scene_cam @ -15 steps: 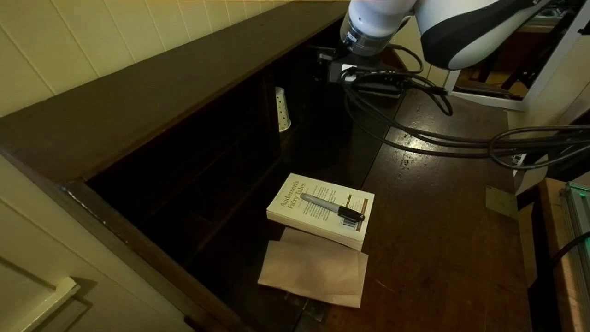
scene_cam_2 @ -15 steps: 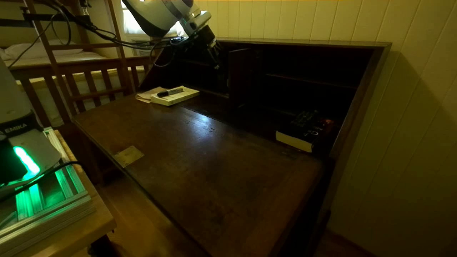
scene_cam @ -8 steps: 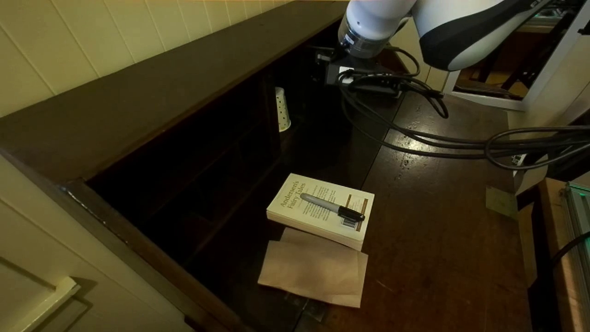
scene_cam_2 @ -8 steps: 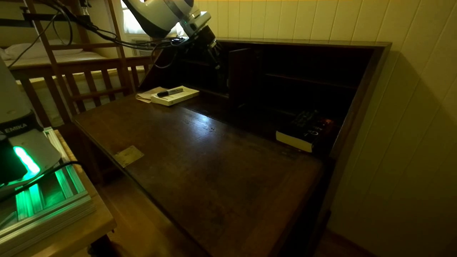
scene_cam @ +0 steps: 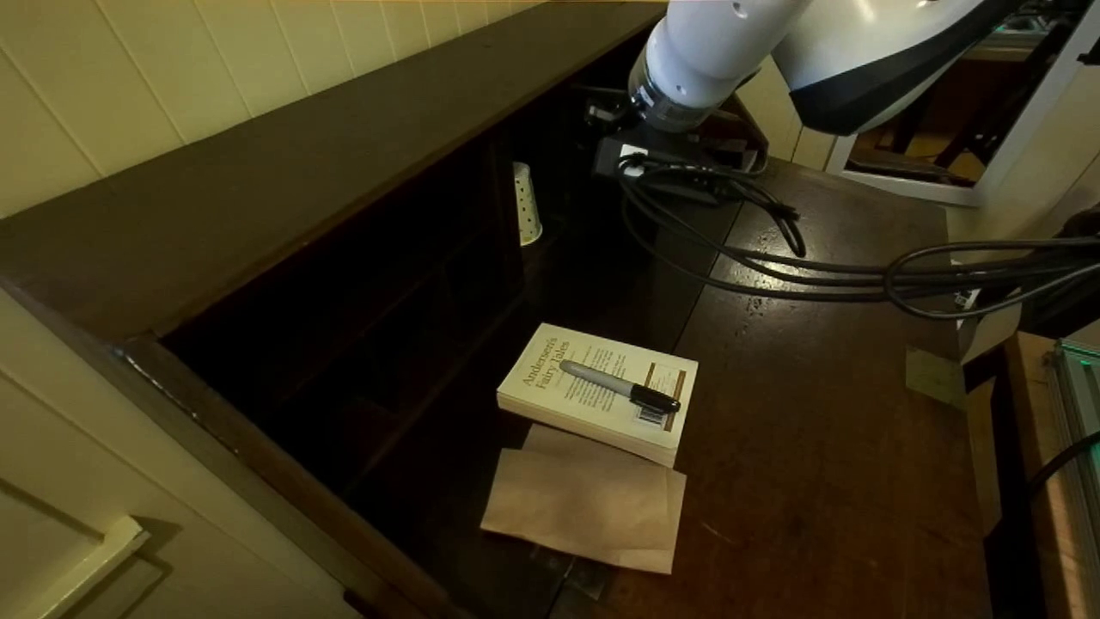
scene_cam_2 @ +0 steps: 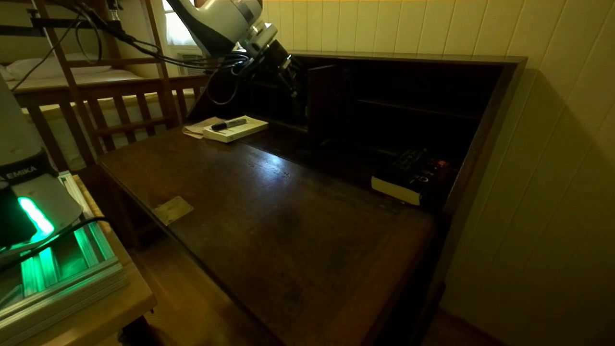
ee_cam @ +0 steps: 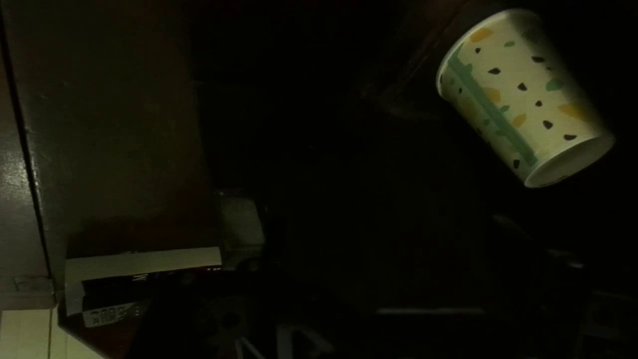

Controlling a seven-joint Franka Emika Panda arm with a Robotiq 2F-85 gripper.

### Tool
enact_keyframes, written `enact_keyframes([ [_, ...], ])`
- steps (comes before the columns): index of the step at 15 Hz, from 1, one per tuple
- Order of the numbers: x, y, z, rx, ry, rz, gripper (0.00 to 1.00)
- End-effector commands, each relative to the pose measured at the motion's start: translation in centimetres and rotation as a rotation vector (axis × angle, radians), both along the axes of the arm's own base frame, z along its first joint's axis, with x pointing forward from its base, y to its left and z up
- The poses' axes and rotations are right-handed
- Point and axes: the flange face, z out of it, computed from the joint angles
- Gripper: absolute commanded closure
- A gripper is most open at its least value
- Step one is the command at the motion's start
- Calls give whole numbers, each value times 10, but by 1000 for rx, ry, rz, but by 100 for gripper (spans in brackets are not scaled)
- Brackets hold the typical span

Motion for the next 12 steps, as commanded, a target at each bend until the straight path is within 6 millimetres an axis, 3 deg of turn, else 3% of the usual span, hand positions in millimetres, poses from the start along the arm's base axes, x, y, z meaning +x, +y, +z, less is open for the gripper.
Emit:
enact_keyframes([
  [1,13,-5,-9,8,-73,9,0],
  [12,46,-10,-31,59,-169,96,0],
])
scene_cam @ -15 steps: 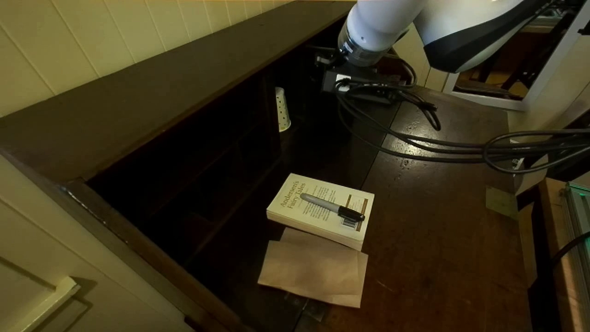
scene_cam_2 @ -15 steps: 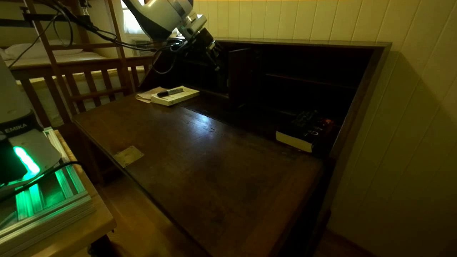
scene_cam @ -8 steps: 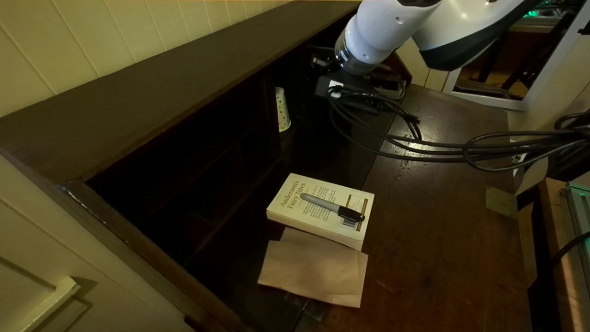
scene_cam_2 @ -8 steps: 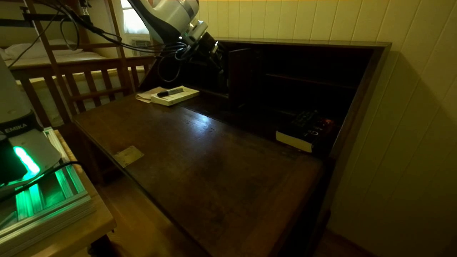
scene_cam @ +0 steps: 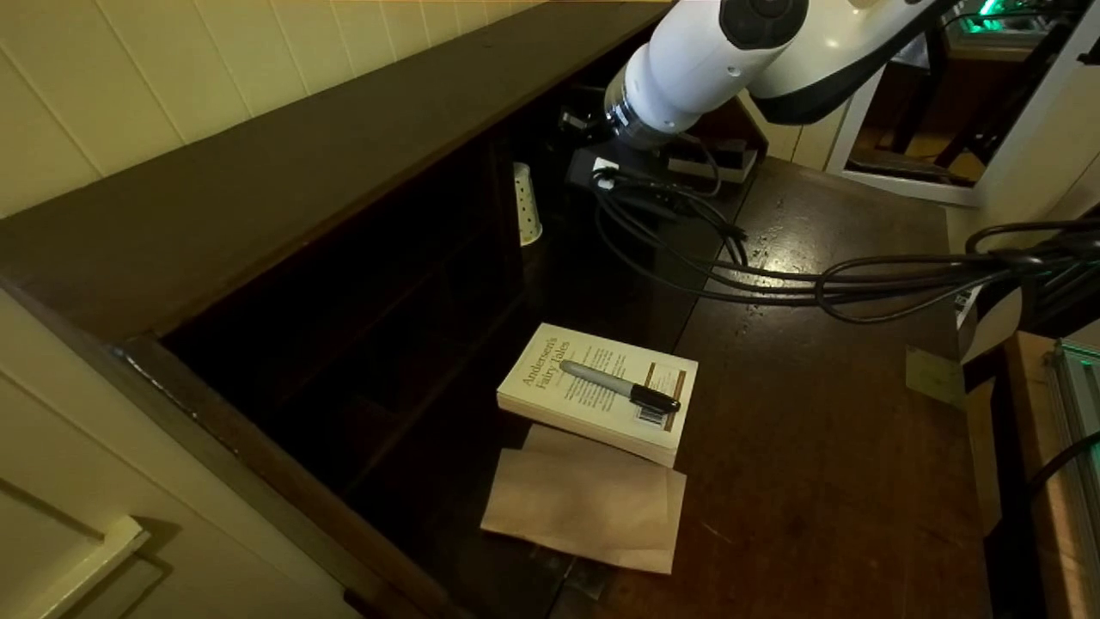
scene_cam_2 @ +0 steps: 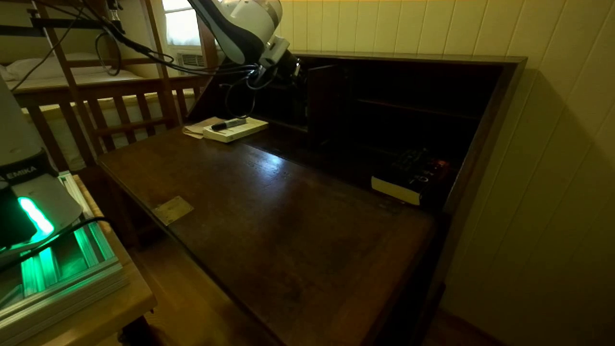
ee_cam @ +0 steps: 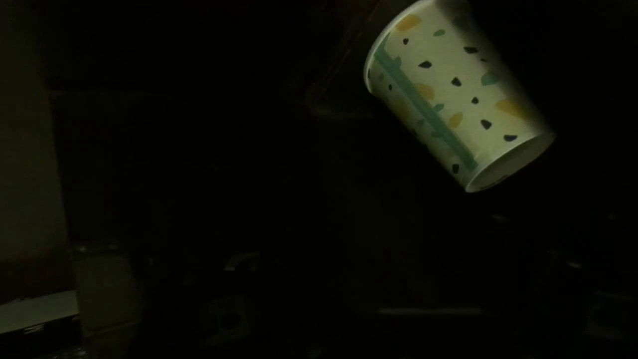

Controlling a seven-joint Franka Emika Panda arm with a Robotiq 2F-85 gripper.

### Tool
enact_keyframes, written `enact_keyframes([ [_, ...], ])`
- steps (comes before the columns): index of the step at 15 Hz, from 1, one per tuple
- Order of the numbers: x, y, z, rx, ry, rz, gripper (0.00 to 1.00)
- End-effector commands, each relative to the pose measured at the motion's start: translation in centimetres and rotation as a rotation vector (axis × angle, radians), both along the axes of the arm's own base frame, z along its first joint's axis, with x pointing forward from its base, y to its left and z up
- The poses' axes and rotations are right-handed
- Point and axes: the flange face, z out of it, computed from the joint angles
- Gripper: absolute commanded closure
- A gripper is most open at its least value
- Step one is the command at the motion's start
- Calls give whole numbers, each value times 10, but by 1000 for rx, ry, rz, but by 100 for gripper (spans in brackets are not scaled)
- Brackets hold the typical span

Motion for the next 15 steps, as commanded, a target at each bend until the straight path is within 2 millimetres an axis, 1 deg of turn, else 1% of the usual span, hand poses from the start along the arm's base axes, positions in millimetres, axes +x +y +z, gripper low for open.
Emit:
enact_keyframes([
  [1,21,-1,-3,30,-33,30,0],
  [3,27,0,-7,44,-41,45,0],
  [5,38,1,-3,66,-56,54,0],
  [7,43,2,-3,88,-63,60,0],
  [10,47,2,-13,134,-52,62,0],
  [15,56,1,-18,166,-63,42,0],
])
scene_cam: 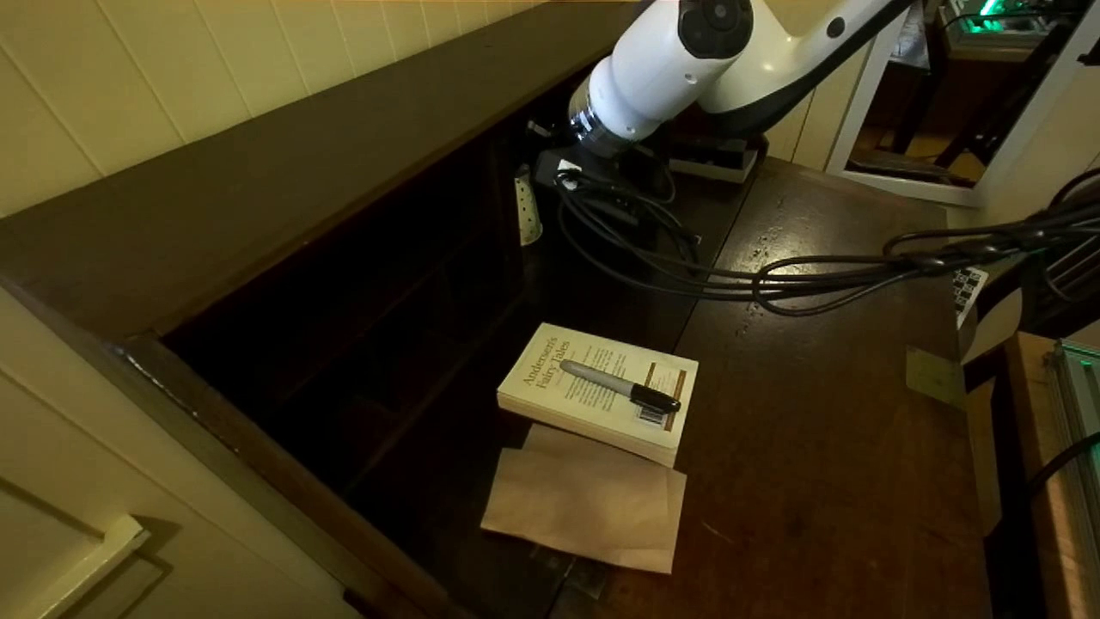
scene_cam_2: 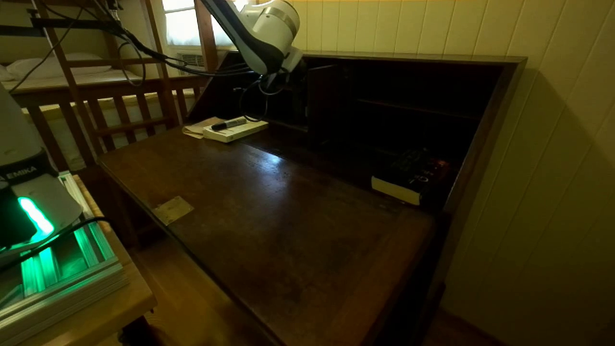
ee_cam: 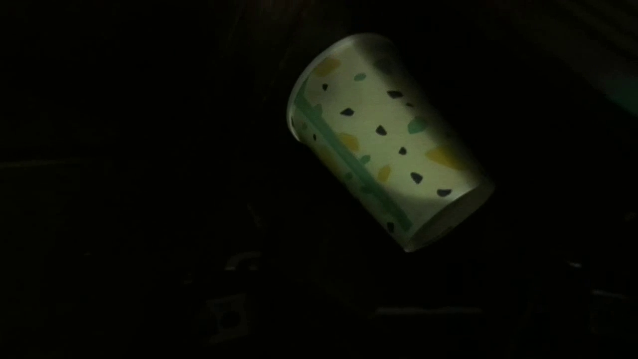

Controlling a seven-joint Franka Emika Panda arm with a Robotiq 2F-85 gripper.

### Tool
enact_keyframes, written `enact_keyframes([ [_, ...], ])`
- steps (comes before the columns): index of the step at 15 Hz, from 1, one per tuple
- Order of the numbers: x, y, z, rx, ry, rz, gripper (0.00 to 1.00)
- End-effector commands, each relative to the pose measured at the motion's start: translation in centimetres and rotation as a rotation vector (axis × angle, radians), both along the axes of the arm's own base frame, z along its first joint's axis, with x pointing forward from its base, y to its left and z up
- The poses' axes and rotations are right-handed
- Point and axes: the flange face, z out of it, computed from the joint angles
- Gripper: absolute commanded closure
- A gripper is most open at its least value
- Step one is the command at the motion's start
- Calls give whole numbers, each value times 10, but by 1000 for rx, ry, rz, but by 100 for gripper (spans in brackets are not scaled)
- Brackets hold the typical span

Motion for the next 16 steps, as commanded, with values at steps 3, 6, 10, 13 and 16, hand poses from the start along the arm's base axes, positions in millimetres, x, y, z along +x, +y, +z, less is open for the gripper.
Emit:
enact_keyframes([
  [3,14,-3,-7,84,-25,-70,0],
  [6,13,-3,-15,122,-13,-120,0],
  [10,19,-6,-16,159,-21,-177,0],
  [13,20,-8,-18,180,-19,-198,5],
  [16,20,-10,-14,196,-26,-210,2],
])
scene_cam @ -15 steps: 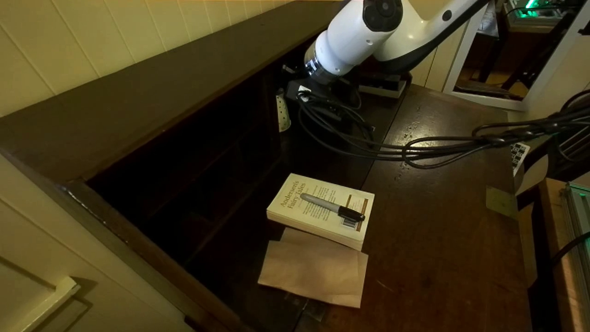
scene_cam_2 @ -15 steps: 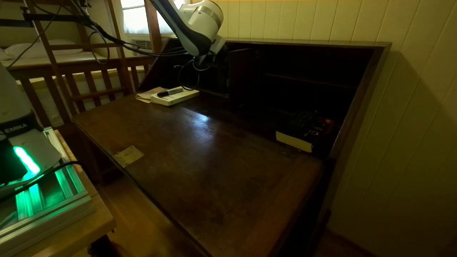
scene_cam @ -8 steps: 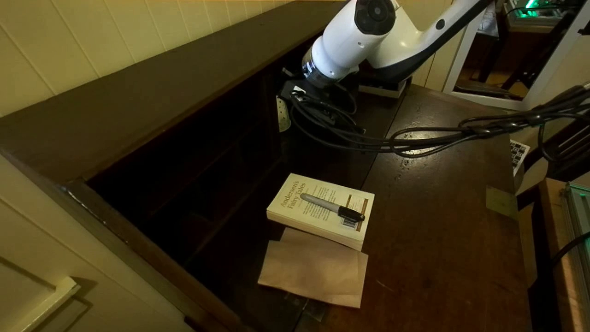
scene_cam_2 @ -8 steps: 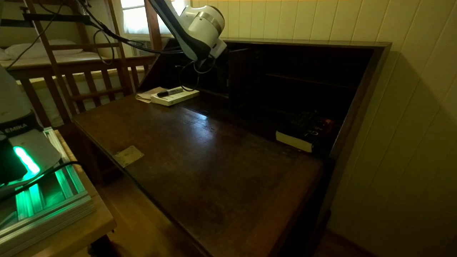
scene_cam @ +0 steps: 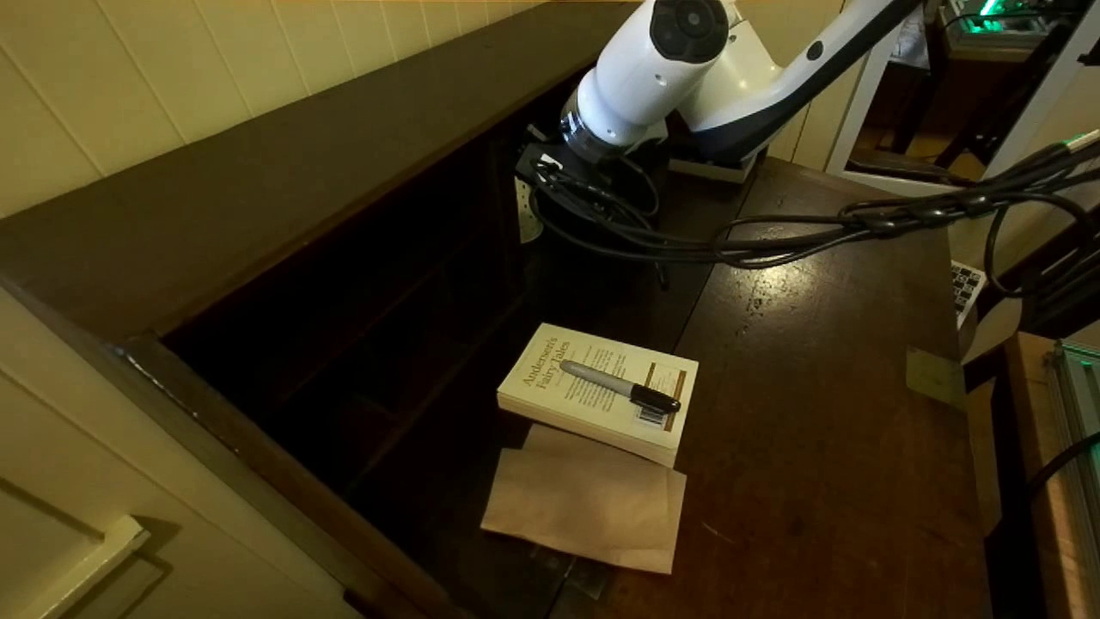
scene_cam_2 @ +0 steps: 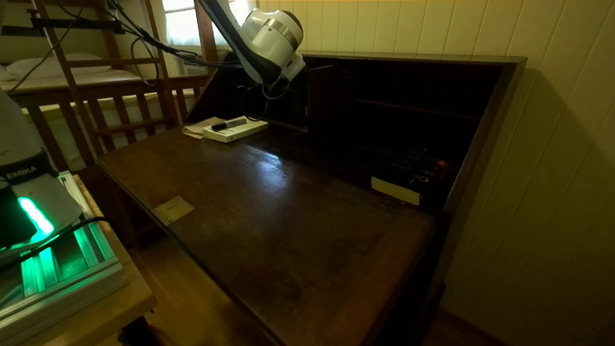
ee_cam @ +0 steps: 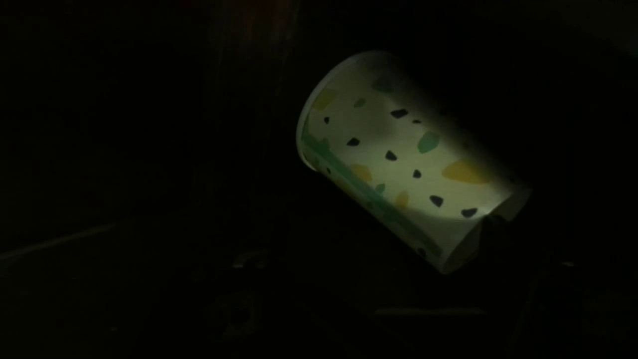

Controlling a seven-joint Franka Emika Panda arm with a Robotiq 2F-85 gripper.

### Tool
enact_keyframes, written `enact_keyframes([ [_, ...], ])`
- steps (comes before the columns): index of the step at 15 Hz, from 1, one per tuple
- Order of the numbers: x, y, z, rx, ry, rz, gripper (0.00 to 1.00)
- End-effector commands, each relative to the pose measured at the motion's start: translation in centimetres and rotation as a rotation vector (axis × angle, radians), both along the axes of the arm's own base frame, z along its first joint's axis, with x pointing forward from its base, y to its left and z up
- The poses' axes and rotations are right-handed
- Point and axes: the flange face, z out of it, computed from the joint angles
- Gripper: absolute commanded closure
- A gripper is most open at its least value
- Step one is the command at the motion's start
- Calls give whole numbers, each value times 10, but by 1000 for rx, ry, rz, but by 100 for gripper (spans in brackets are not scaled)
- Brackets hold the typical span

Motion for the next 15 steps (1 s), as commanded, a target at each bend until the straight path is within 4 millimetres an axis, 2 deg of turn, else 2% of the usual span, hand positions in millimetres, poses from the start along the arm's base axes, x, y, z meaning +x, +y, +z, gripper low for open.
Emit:
enact_keyframes([
  [1,9,-4,4,52,-26,-54,3],
  [2,10,-6,5,57,-31,-61,0],
  [5,16,-10,12,67,-51,-70,0],
  [10,4,-12,-6,67,-9,-68,0],
  [11,3,-12,-9,67,-3,-69,5],
  [13,-1,-12,-16,71,11,-68,29],
  [14,-1,-13,-16,72,10,-69,31],
  [15,-1,-13,-13,71,7,-70,38],
])
